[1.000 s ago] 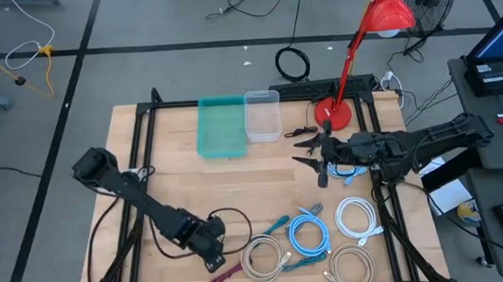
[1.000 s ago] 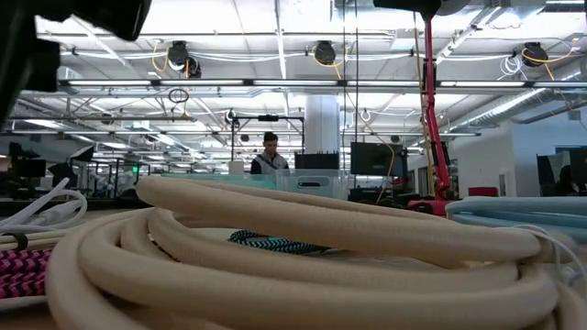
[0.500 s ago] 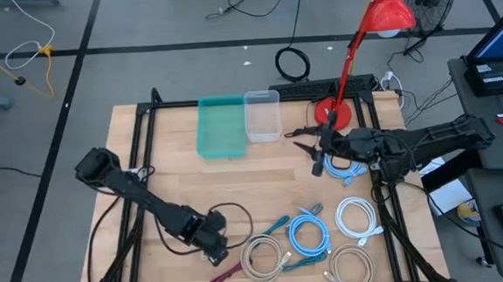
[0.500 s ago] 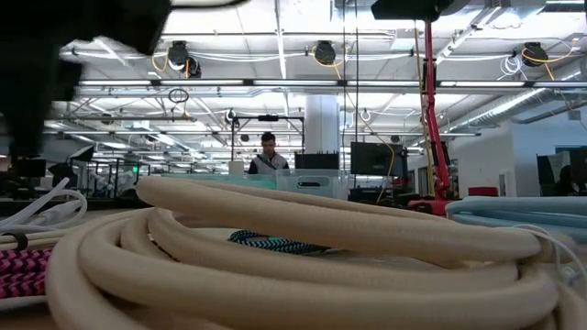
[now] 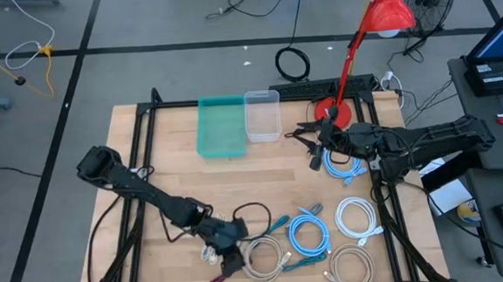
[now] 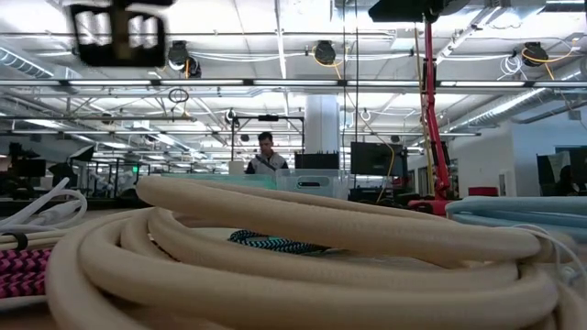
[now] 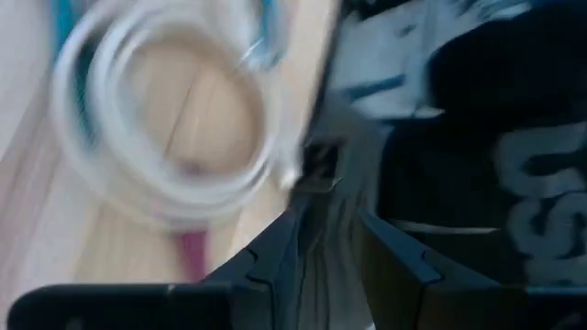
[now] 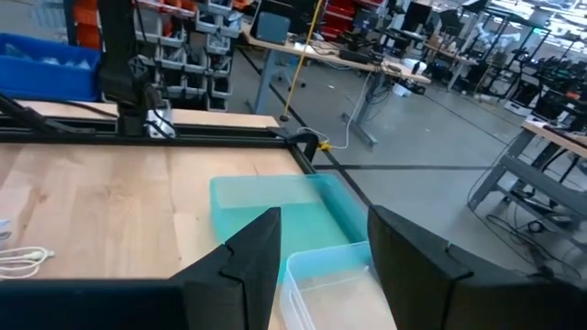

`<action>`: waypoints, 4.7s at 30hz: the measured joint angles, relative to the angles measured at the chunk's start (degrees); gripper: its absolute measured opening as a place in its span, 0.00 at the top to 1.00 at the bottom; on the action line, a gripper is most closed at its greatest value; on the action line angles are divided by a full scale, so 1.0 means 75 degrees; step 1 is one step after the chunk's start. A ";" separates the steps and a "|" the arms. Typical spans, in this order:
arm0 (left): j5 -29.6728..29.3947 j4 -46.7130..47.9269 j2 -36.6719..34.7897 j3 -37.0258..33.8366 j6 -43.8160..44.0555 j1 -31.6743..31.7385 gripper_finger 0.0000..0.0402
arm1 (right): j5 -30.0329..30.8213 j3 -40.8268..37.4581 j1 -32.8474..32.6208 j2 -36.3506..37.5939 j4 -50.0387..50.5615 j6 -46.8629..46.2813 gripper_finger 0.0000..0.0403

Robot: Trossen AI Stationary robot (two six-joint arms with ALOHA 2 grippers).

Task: Pick and place items into bin
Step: Put the white charger cable into the transparent bin

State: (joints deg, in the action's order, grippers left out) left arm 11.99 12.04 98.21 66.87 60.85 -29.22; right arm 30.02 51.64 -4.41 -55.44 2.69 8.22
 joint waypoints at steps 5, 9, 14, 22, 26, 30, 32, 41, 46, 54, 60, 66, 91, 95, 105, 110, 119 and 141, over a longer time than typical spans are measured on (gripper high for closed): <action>-0.0700 0.2188 0.0012 -0.0003 -0.0304 -0.0220 0.72 | -0.0003 0.0000 0.0000 0.0000 0.0137 -0.0180 0.61; -0.1999 0.2464 0.0012 -0.0006 -0.1158 -0.0275 0.72 | -0.0003 0.0000 0.0000 0.0000 0.0251 -0.0285 0.61; -0.2800 0.2174 0.0012 -0.0006 -0.3146 -0.0373 0.72 | -0.0003 0.0000 -0.0003 0.0000 0.0261 -0.0375 0.61; -0.2285 0.2253 0.0012 -0.0006 -0.1550 -0.0183 0.72 | -0.0001 0.0000 -0.0003 0.0000 0.0309 -0.0377 0.61; -0.0979 0.2665 0.0012 -0.0009 -0.0305 -0.0035 0.72 | -0.0002 0.0000 -0.0003 0.0000 0.0402 -0.0389 0.61; -0.0367 0.2989 0.0012 -0.0009 0.0499 -0.0278 0.72 | -0.0003 0.0000 -0.0003 -0.0003 0.0541 -0.0580 0.61; -0.0368 0.3074 0.0012 -0.0009 0.0929 -0.0424 0.72 | -0.0002 0.0000 -0.0003 -0.0003 0.0546 -0.0604 0.61; -0.0558 0.1653 0.0012 -0.1376 0.2833 -0.0956 0.72 | -0.0002 0.0000 -0.0005 -0.0002 0.0547 -0.0607 0.61; -0.0836 0.1007 0.0003 -0.1993 0.3787 -0.1092 0.72 | 0.0000 0.0000 -0.0005 -0.0002 0.0541 -0.0607 0.61; -0.0649 -0.0872 -0.0004 -0.1848 0.3044 -0.1020 0.72 | 0.0022 0.0000 -0.0004 -0.0002 0.0533 -0.0607 0.61; -0.0709 -0.3542 -0.0006 -0.1839 0.2505 -0.0891 0.72 | 0.0023 0.0000 -0.0005 -0.0003 0.0536 -0.0607 0.61; -0.0466 0.0471 0.0003 -0.1422 0.4419 -0.0875 0.72 | 0.0024 0.0000 -0.0005 -0.0003 0.0538 -0.0607 0.61; 0.0372 0.5603 0.2139 0.1724 0.3516 -0.0862 0.61 | 0.0027 -0.0192 -0.0005 -0.0003 0.0201 -0.0663 0.61; -0.0134 0.5639 0.1817 0.1737 0.3583 -0.0811 0.49 | 0.0029 -0.0192 -0.0005 -0.0003 0.0036 -0.0601 0.61; -0.1253 0.6515 0.1463 0.1740 0.4127 -0.0763 0.30 | 0.0029 -0.0192 -0.0005 -0.0003 0.0043 -0.0601 0.61; -0.1847 0.6395 0.1537 0.1718 0.4106 -0.0693 0.30 | 0.0029 -0.0192 -0.0005 -0.0003 0.0041 -0.0601 0.61; -0.1393 0.6050 0.1525 0.0966 0.4656 -0.0859 0.38 | 0.0028 -0.0192 -0.0005 -0.0003 0.0045 -0.0604 0.61; -0.1570 0.5815 0.1390 0.0424 0.4284 -0.0877 0.94 | 0.0016 -0.0192 -0.0005 -0.0003 0.0048 -0.0668 0.61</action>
State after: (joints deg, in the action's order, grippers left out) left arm 0.22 55.66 108.64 70.05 92.99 -35.80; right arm 30.14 50.19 -4.45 -55.46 3.05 3.20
